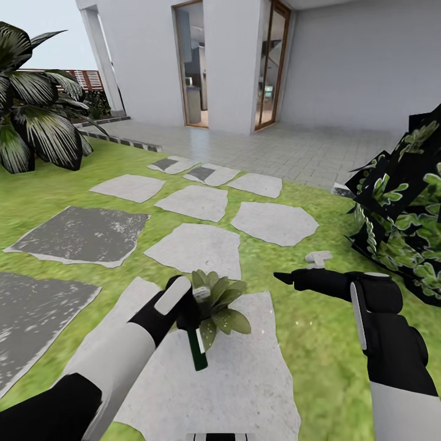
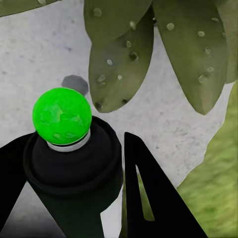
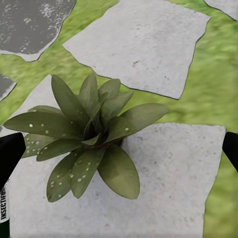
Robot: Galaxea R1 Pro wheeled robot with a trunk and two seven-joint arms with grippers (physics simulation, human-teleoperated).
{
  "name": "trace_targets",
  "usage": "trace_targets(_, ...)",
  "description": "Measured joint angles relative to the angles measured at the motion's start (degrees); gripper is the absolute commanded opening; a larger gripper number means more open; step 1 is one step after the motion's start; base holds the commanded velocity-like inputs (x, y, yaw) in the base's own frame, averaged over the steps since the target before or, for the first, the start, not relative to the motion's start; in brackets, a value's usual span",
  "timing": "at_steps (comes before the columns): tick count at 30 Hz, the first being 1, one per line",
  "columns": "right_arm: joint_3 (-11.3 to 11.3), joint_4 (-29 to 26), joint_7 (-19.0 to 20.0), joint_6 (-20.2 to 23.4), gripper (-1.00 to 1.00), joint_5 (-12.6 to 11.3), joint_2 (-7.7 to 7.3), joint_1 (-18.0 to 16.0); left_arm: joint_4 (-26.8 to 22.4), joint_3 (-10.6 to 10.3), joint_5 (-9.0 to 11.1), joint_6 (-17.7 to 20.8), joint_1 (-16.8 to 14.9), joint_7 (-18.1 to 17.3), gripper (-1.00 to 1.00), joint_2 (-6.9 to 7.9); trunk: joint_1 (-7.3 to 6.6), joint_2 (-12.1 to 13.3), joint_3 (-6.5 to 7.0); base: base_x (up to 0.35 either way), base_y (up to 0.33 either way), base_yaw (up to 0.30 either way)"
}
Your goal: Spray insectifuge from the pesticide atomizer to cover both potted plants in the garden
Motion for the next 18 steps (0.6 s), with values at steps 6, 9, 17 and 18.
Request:
trace_targets(6, -0.1, 0.0, 0.0, 0.0, 1.00, 0.0, -0.06, 0.0, 4.2, -0.2, -0.6, -0.4, -0.5, -4.5, -1.00, -0.15, 0.00, 0.0, 0.00, 0.000, 0.000, 0.000)
trace_targets(9, -0.1, 0.0, 0.0, 0.0, 1.00, 0.0, -0.08, -0.1, 6.0, -0.2, -0.8, -0.4, -2.0, -5.0, -1.00, -0.37, 0.00, 0.0, 0.00, 0.000, 0.000, 0.000)
trace_targets(17, -0.3, 0.0, 0.0, 0.0, 1.00, 0.0, -0.17, -0.1, 12.2, -0.1, -0.8, -1.3, -4.5, -5.7, -1.00, -0.36, 0.00, 0.0, 0.00, 0.000, 0.000, 0.000)
trace_targets(18, -0.3, 0.0, 0.0, 0.0, 1.00, 0.0, -0.17, -0.1, 12.3, -0.1, -0.8, -1.6, -4.5, -5.7, -1.00, -0.27, 0.00, 0.0, 0.00, 0.000, 0.000, 0.000)
